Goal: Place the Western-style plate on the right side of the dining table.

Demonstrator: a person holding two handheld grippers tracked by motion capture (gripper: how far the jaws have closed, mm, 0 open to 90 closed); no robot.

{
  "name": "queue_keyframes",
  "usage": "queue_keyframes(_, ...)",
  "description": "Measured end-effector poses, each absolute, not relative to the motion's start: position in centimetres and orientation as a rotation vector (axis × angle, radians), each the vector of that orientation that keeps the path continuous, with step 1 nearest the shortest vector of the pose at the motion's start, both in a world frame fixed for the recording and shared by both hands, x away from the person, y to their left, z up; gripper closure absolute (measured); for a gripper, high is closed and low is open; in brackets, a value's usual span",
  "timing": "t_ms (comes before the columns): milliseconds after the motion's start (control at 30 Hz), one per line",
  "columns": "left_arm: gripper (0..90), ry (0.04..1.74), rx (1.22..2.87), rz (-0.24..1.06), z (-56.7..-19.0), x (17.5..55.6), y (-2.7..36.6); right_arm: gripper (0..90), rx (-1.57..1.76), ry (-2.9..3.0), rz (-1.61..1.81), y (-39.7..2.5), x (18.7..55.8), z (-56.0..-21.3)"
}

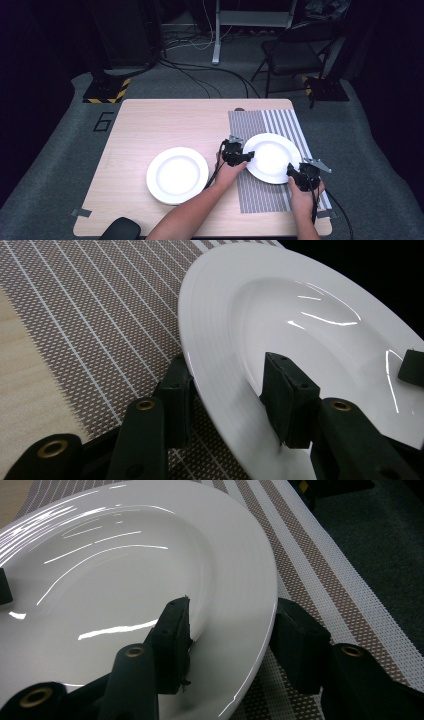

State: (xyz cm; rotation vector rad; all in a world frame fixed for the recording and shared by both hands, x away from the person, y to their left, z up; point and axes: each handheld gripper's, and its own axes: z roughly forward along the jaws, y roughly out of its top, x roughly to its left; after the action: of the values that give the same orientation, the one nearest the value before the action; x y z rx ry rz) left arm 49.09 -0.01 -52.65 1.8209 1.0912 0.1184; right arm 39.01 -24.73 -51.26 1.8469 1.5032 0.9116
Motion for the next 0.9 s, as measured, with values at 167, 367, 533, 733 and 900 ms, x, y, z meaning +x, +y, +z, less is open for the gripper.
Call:
queue_keyframes(167, 55.3, 1.086, 1.827, 0.148, -52.1, 49.0, 0.3, 47.8, 1.845, 1.522, 0.903, -24.8, 38.9, -51.1)
queue_keyframes(367, 53.2, 1.084, 1.809, 0.173, -51.4, 49.1, 1.2, 42.3, 1.816, 1.526, 0.894, -24.6, 38.5, -50.5)
queue_keyframes(533, 52.9, 1.084, 1.797, 0.182, -50.8, 49.0, 2.1, 39.8, 1.821, 1.53, 0.92, -24.9, 38.2, -50.2)
queue_keyframes(733, 51.9, 1.092, 1.792, 0.191, -50.3, 49.2, 3.2, 39.4, 1.832, 1.52, 0.988, -25.0, 37.6, -49.8)
queue_keyframes(900, 51.7, 1.115, 1.732, 0.169, -49.0, 48.7, 4.0, 39.9, 1.803, 1.553, 1.019, -24.8, 37.2, -49.2)
